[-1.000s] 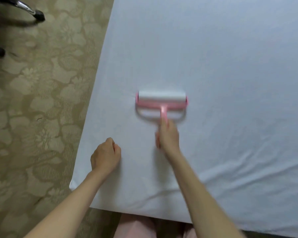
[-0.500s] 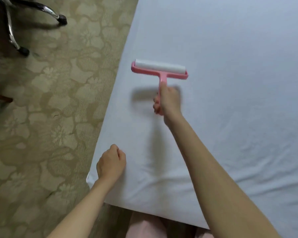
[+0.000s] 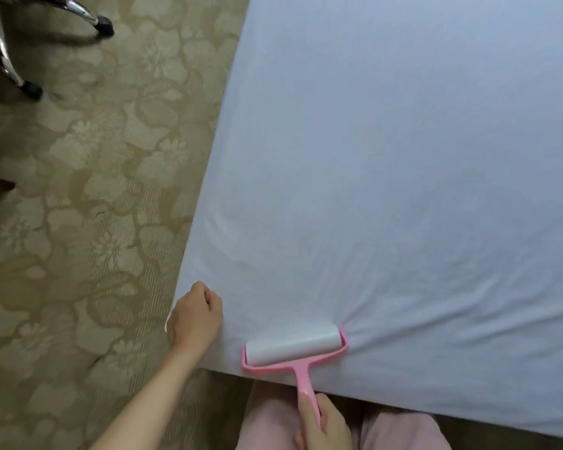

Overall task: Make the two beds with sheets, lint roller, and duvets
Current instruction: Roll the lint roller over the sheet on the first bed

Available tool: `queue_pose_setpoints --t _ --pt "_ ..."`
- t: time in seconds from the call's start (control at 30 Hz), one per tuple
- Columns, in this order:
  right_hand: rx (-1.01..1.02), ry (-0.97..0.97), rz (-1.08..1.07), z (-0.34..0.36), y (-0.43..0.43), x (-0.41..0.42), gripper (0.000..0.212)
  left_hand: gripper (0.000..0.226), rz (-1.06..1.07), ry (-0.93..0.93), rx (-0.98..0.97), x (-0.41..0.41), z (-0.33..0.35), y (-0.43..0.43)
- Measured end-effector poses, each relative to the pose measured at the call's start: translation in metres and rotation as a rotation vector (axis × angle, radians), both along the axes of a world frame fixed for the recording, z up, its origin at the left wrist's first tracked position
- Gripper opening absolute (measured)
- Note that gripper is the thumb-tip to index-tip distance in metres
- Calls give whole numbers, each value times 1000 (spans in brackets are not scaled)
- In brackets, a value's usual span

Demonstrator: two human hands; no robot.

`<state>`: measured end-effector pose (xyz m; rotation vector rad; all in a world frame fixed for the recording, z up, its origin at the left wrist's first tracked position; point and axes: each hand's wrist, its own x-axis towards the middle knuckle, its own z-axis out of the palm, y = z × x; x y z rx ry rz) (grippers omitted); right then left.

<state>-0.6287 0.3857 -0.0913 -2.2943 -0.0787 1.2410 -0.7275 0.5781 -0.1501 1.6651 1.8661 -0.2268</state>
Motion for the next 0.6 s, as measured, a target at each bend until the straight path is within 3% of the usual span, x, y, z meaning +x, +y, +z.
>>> queue_pose_setpoints --t 0.03,0.1,0.13,0.2,0.27,0.37,0.47,0.6 --pt "3 6 -105 10 5 9 56 22 -28 0 -2 8 2 0" --pt "103 164 -136 29 39 47 38 22 -99 -19 11 29 6 -1" --pt "199 170 -155 32 58 73 35 22 -130 -35 24 41 7 -1" --pt "327 -27 -101 16 102 133 37 22 -177 -58 49 65 9 -1" --pt "329 -175 -38 0 159 186 37 21 -215 -67 60 85 9 -2" --pt "314 -169 -66 -27 193 240 32 20 -252 -67 60 105 7 -7" --pt "248 -139 -24 -49 137 223 37 21 -291 -60 49 116 5 -17" --pt "92 -10 -60 -43 -27 122 37 22 -367 -22 -2 126 5 -38"
